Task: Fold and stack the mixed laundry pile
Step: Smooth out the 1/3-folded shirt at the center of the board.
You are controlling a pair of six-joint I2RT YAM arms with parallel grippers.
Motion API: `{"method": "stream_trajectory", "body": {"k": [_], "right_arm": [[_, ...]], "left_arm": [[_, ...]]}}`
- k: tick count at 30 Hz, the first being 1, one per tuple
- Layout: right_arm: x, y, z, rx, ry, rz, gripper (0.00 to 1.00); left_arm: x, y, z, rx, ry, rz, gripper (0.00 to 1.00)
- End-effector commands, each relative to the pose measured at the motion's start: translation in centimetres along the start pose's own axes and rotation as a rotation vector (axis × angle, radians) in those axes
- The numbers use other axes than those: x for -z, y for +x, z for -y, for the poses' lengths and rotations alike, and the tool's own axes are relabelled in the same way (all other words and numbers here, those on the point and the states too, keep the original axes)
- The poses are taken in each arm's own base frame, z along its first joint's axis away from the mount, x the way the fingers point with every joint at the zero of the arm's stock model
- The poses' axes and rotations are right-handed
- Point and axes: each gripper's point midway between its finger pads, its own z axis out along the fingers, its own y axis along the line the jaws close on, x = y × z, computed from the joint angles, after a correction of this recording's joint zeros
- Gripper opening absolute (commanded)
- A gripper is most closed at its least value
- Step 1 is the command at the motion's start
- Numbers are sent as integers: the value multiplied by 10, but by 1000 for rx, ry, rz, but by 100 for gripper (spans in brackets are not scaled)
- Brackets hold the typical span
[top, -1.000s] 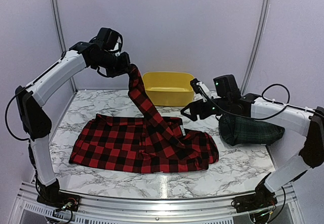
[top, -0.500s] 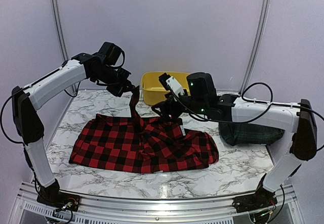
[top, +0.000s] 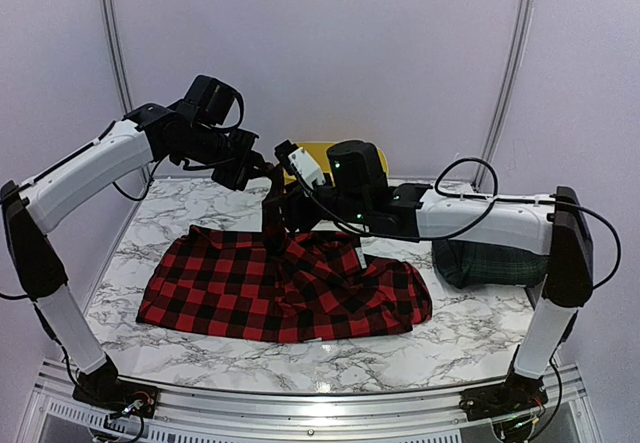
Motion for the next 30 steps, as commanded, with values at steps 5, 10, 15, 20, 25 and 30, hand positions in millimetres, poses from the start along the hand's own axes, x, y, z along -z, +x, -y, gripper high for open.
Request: {"method": "stream_trajectory", "body": {"k": [5, 10, 15, 20, 25, 30], "right_arm": [[12, -46, 7, 95, 61, 89, 0], [36, -70, 7, 147, 43, 140, 0], [60, -92, 15, 210, -2, 188, 0], [65, -78, 5, 287, -94, 127, 0], [56, -63, -5, 286, -125, 85, 0], [45, -55, -18, 289, -154, 64, 0]], "left_arm": [[20, 3, 12, 0, 62, 13, 0], [36, -6, 16, -32, 92, 70, 4], [56, -20, 22, -129, 125, 139, 16], [84, -23, 25, -293, 158, 181, 86], [90, -12, -3, -319, 144, 134, 99], [90, 8, -12, -312, 153, 80, 99]]}}
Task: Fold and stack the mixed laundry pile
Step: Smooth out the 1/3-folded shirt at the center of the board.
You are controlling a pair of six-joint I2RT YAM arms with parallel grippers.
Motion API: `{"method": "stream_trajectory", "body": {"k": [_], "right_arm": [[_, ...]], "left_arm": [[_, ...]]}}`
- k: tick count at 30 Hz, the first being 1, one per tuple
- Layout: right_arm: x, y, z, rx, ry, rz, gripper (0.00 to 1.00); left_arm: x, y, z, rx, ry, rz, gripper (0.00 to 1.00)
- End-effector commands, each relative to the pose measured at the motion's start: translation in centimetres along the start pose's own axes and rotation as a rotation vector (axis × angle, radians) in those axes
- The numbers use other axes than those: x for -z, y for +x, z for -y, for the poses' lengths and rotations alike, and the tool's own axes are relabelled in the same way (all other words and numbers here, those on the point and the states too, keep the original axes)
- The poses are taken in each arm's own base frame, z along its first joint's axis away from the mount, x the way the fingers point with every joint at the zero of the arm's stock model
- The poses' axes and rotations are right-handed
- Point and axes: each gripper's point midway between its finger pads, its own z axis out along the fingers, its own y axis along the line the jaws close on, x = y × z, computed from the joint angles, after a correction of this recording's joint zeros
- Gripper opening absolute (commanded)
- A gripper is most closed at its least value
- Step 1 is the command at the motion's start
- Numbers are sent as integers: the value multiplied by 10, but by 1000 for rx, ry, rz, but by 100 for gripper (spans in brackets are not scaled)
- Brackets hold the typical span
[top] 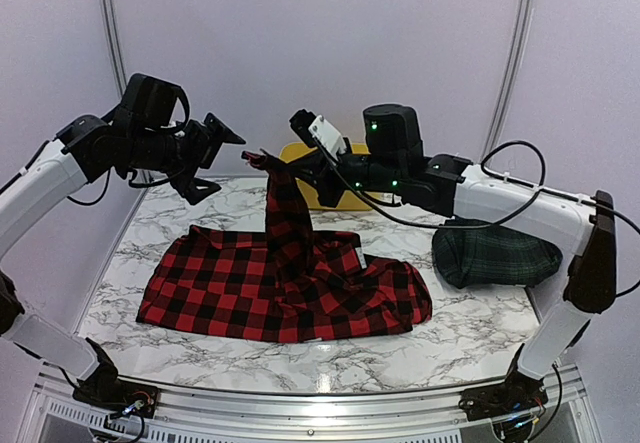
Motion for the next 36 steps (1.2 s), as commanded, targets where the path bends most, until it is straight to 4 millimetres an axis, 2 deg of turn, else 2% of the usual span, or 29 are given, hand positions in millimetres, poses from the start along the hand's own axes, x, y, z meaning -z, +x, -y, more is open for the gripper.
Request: {"method": "stream_trajectory", "body": {"k": [1, 9, 12, 14, 19, 21, 25, 28, 29, 30, 33, 35, 36], "right_arm": [[-11, -1, -19, 28, -59, -12, 0], [-21, -1, -31, 40, -80, -25, 0], [-21, -4, -30, 43, -75, -15, 0], [-21, -5, -27, 44, -59, -16, 0], [-23, -1, -18, 54, -10, -40, 0], [-24, 1, -15, 54, 6, -46, 0], [-23, 3, -7, 50, 38, -53, 0], [-21, 0, -6, 49, 33, -41, 0], [-21, 0, -8, 50, 22, -36, 0], [-21, 0, -9, 48, 14, -32, 0], [-20, 1, -14, 38, -9, -29, 0], [-18, 3, -13, 21, -8, -28, 0], [-15, 5, -11, 0, -7, -28, 6]], "left_arm": [[1, 17, 6, -19, 37, -41, 99], [-17, 37, 17, 41, 69, -98, 98], [-28, 43, 15, 60, 56, -131, 71], [-33, 46, 14, 79, 49, -148, 64], [-35, 46, 11, 107, 36, -142, 71], [-35, 46, 5, 117, 25, -143, 85], [-35, 52, -16, 137, -14, -155, 96], [-35, 56, -20, 148, -23, -171, 97], [-36, 55, -16, 144, -16, -167, 92], [-35, 52, -9, 140, -1, -156, 82], [-34, 46, 15, 129, 58, -143, 43], [-33, 43, 28, 131, 87, -139, 21], [-32, 40, 32, 140, 98, -128, 12]]}}
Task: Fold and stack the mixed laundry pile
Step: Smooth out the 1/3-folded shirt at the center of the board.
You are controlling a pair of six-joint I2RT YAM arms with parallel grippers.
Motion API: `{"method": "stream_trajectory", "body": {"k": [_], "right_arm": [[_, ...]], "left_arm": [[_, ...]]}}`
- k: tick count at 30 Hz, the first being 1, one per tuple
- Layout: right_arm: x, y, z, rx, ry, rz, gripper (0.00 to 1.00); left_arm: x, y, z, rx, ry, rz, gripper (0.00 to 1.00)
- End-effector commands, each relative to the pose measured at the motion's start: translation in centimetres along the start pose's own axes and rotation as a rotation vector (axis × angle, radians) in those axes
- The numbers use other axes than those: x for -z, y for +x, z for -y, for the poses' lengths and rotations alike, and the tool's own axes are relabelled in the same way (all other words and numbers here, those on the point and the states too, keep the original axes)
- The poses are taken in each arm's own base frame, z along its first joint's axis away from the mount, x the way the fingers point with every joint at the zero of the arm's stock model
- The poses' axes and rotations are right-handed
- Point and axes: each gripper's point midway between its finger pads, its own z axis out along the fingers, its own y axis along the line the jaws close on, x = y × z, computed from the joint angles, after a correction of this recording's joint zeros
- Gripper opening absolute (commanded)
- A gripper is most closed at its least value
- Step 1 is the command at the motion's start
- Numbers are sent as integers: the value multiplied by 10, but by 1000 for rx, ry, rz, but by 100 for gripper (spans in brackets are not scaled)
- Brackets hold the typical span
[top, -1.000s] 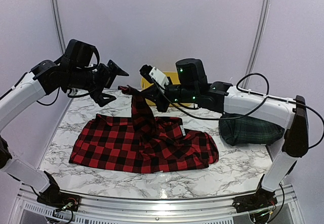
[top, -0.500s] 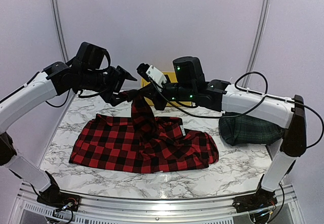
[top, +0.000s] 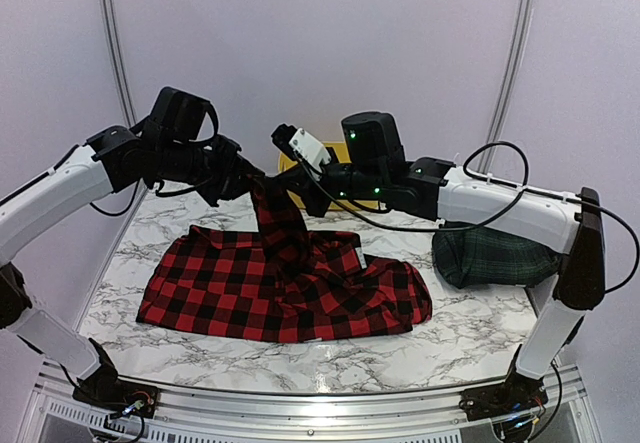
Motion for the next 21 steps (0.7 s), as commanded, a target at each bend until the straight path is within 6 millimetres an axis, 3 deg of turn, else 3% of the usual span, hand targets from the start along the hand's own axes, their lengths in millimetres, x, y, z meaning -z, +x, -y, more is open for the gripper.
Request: {"method": "stream_trajectory", "body": {"k": [1, 2, 4, 7, 14, 17, 21], "right_arm": [[13, -8, 8, -60, -3, 42, 17], [16, 3, 9, -96, -5, 23, 33], [26, 25, 12, -139, 5, -2, 54], [45, 64, 12, -176, 29, -52, 69], [78, 167, -3, -222, 64, -267, 69], [82, 199, -13, -231, 58, -330, 68], [76, 227, -16, -222, 62, -402, 67]], "left_arm": [[8, -5, 39, -3, 108, 21, 4], [8, -7, 42, 7, 120, 29, 0], [6, -13, 48, 26, 144, 41, 0], [1, -23, 53, 48, 163, 53, 0], [-4, -47, 59, 96, 192, 91, 0], [-3, -54, 60, 107, 202, 95, 0], [-1, -64, 62, 131, 221, 99, 0]]}}
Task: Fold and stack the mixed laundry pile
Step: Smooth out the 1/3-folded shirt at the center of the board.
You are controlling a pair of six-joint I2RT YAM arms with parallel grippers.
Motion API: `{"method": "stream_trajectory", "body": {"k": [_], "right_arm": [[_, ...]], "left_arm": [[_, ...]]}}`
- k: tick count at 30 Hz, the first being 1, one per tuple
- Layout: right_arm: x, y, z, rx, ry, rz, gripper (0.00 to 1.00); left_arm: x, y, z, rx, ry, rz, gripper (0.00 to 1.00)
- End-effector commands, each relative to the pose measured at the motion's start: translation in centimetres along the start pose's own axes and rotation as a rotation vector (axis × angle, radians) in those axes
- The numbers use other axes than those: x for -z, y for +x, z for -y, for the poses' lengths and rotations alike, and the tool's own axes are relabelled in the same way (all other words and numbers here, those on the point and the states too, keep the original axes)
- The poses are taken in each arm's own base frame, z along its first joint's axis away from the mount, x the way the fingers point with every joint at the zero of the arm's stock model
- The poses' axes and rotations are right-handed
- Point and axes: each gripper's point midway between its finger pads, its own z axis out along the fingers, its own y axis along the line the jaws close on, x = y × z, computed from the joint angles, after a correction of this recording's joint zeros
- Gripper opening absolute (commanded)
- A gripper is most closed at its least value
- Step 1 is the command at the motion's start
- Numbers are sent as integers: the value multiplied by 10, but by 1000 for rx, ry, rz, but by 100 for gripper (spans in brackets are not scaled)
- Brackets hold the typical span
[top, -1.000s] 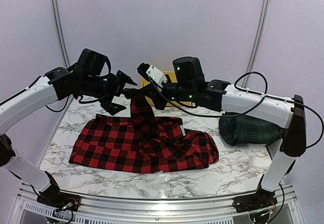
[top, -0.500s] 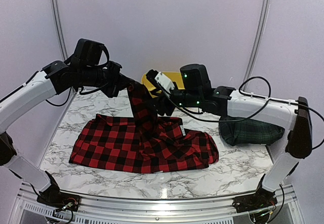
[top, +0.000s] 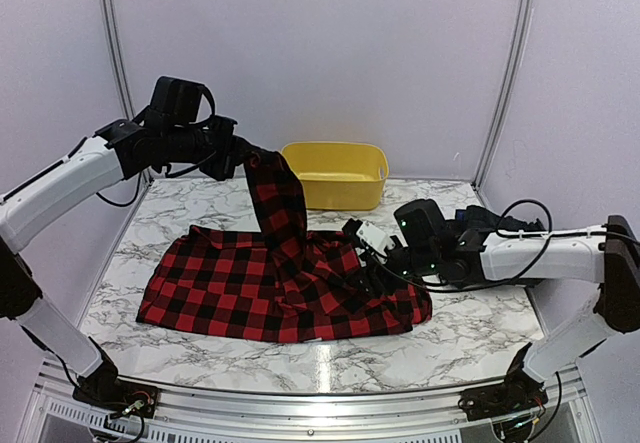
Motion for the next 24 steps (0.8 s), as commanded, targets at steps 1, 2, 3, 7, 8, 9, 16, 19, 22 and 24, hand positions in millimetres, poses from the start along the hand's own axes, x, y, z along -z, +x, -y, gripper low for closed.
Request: {"method": "stream_trajectory", "body": {"k": [1, 2, 3, 7, 8, 9, 16, 19, 22, 24], "right_arm": [[-13, 10, 10, 9, 42, -41, 66], [-18, 15, 11, 12, 44, -60, 65], [-23, 19, 12, 18, 47, -78, 65], [-39, 37, 15, 41, 52, -154, 64], [-42, 40, 15, 46, 52, -167, 64], [-43, 44, 15, 49, 50, -176, 64], [-43, 55, 45, 55, 221, -229, 49], [-40, 57, 61, 9, 286, -245, 36], [-35, 65, 72, -56, 312, -264, 19], [-30, 72, 78, -108, 314, -268, 9]], "left_arm": [[5, -7, 25, 17, 85, -2, 0], [5, -8, 28, 16, 92, -2, 0], [5, -9, 30, 14, 95, -4, 0], [3, -13, 31, 20, 98, -5, 0], [2, -14, 32, 22, 99, -3, 0], [1, -15, 31, 23, 98, -1, 0], [-3, -22, 31, 30, 99, 4, 0], [-6, -23, 28, 30, 91, 0, 0], [-9, -26, 26, 31, 86, 2, 0], [-10, -29, 25, 30, 84, 9, 0]]}}
